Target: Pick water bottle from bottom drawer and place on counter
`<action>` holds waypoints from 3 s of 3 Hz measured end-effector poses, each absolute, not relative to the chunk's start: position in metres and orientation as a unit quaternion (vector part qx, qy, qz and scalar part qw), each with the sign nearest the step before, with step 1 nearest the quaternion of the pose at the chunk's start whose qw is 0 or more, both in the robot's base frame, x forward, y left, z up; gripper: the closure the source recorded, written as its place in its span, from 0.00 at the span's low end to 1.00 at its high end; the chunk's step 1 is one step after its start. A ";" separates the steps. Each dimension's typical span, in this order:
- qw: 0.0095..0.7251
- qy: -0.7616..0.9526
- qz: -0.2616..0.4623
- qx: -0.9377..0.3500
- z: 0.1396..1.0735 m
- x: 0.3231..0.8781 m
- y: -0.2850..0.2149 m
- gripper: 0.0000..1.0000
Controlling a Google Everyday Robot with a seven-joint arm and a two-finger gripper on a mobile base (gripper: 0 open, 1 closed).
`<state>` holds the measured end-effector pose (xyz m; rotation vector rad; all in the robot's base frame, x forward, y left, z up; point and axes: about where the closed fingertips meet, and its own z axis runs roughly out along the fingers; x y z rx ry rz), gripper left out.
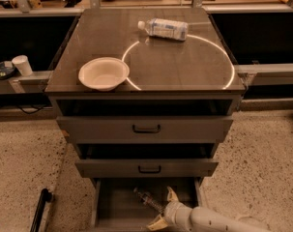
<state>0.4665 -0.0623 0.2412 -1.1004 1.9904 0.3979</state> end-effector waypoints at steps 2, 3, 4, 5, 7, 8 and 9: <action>0.397 0.805 0.149 -0.416 0.203 0.491 -0.067 0.19; 0.378 0.815 0.146 -0.414 0.182 0.500 -0.068 0.38; 0.358 0.821 0.146 -0.419 0.163 0.506 -0.069 0.36; 0.347 0.823 0.148 -0.424 0.152 0.508 -0.068 0.33; 0.326 0.822 0.155 -0.440 0.140 0.508 -0.061 0.21; 0.318 0.822 0.156 -0.446 0.134 0.510 -0.058 0.21; 0.312 0.828 0.159 -0.437 0.122 0.508 -0.065 0.44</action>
Offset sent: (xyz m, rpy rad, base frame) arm 0.0404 -0.0094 -0.0579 -0.0235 0.0367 -0.0800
